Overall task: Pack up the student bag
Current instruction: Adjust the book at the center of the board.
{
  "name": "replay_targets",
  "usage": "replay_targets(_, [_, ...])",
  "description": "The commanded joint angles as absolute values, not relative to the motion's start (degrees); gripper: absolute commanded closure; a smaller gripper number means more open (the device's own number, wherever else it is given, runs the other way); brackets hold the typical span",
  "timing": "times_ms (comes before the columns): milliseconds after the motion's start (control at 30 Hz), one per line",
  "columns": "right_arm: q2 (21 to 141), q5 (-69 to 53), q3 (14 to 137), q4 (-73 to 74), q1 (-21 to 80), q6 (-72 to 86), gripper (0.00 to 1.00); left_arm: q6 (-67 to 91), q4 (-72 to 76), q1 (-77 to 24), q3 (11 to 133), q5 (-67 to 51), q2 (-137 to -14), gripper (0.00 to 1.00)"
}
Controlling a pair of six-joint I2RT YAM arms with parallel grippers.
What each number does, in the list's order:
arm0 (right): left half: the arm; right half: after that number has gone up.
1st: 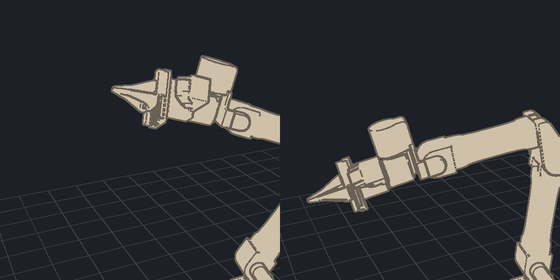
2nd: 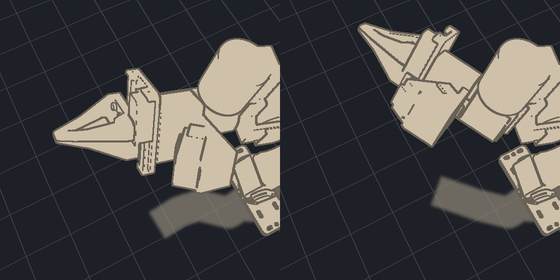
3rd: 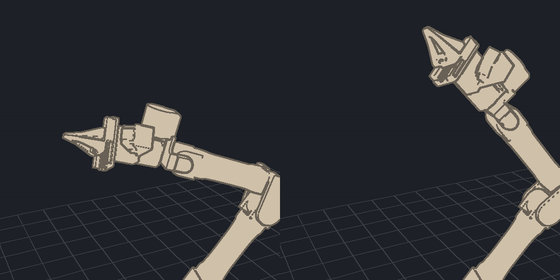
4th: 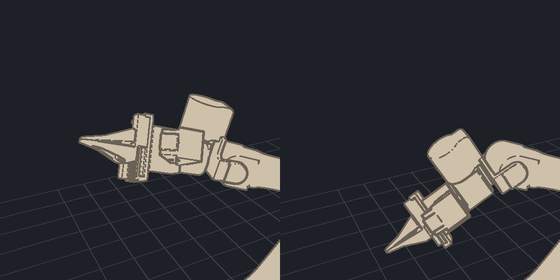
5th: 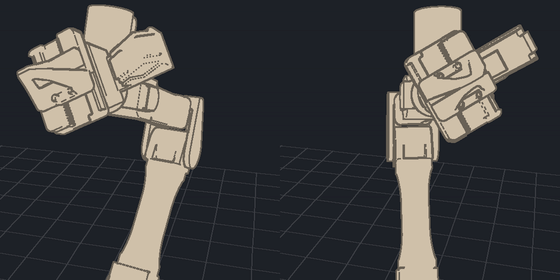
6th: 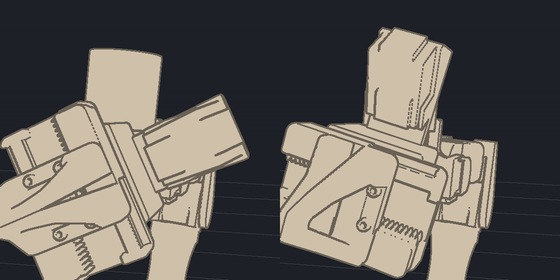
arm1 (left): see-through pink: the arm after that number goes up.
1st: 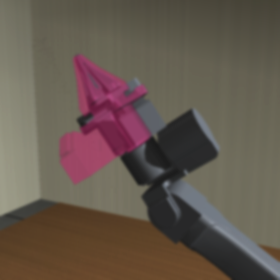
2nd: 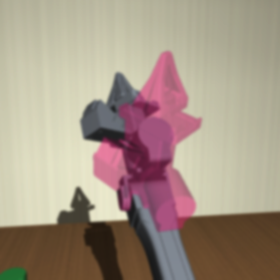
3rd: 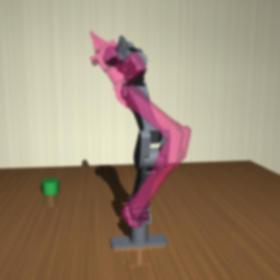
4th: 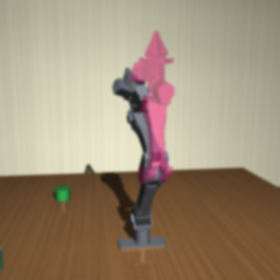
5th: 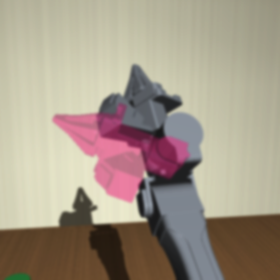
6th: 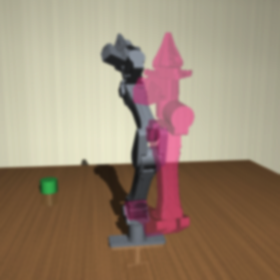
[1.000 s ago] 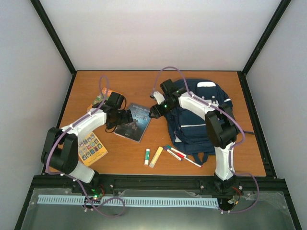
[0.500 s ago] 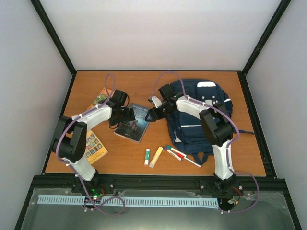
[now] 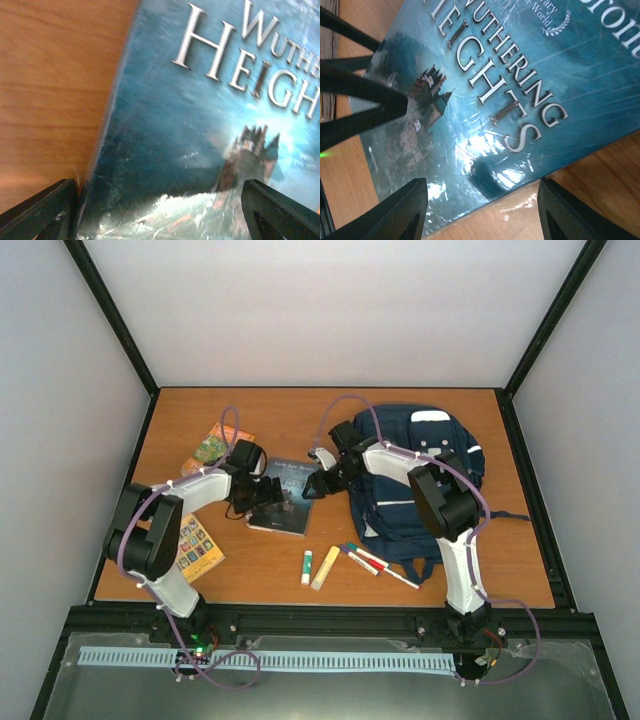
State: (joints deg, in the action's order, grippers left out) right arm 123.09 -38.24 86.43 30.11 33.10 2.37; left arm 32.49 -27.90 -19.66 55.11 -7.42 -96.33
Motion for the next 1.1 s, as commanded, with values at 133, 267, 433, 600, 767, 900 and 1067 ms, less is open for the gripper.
replay_targets(133, [123.67,-37.39,87.63,32.32,31.64,1.77,0.37,33.11,-24.38,-22.16,50.46,-17.92,-88.59,0.08])
replay_targets(267, [123.69,-36.83,87.14,32.52,29.98,2.94,0.38,34.73,-26.45,-22.24,49.14,-13.34,-85.88,0.08])
replay_targets(433, [124.18,-37.44,87.04,32.33,29.53,3.42,0.41,38.40,-26.87,-21.79,47.69,-7.33,-83.40,0.11])
replay_targets(600, [124.26,-39.17,87.28,32.04,29.53,3.91,0.42,38.83,-21.49,-19.20,45.71,-11.86,-84.06,0.18])
replay_targets(767, [124.88,-41.04,86.71,31.59,29.53,4.33,0.45,40.51,-14.97,-17.13,43.67,-18.18,-87.25,0.18])
replay_targets(900, [125.95,-41.06,86.25,31.63,29.53,4.89,0.48,41.13,-11.22,-16.79,42.96,-21.63,-89.88,0.18])
replay_targets(1067, [126.92,-38.73,84.92,30.47,29.53,5.80,0.53,41.61,-9.10,-16.79,42.55,-25.80,-92.27,0.19])
